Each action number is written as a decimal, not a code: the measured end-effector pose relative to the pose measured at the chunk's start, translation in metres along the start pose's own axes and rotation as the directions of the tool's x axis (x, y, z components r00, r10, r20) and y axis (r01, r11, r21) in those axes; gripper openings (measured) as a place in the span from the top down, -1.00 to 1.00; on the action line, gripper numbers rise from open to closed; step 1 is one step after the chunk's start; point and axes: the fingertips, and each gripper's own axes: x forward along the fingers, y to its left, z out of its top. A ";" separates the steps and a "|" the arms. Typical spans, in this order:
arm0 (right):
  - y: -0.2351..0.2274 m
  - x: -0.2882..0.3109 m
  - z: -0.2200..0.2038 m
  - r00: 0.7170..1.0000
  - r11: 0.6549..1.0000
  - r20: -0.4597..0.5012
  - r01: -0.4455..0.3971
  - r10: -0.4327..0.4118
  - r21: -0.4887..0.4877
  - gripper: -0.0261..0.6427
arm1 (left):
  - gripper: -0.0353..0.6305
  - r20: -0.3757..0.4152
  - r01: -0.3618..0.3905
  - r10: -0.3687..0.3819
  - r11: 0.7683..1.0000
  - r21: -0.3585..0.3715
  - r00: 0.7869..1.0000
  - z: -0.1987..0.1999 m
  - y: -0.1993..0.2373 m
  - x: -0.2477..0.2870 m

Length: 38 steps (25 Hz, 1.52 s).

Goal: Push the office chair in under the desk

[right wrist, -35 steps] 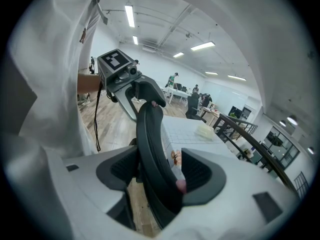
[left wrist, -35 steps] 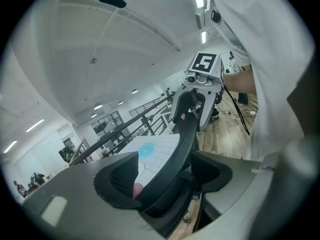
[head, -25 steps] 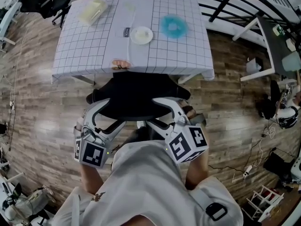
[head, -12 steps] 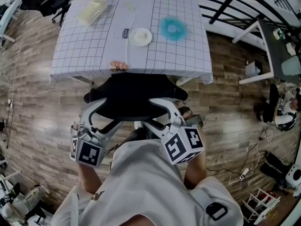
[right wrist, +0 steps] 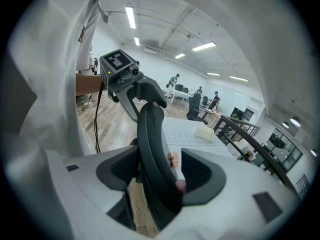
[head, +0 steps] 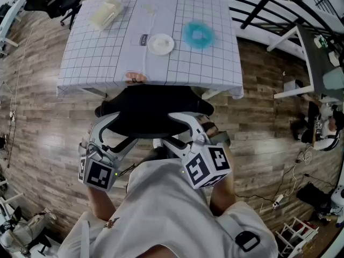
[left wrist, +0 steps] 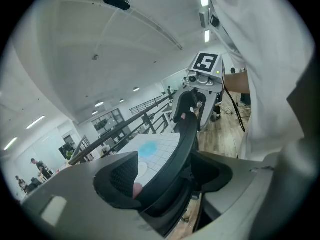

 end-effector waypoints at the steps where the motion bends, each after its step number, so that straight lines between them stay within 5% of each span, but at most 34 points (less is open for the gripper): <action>1: -0.001 0.001 0.000 1.000 1.000 0.001 -0.001 0.001 -0.001 0.12 | -0.11 -0.001 -0.001 0.001 1.000 -0.001 1.000 0.000 0.001 0.001; 38: -0.038 0.032 0.008 0.999 1.000 -0.031 0.012 -0.011 0.021 0.12 | -0.11 0.016 0.022 -0.022 1.000 0.012 1.000 -0.016 0.047 0.015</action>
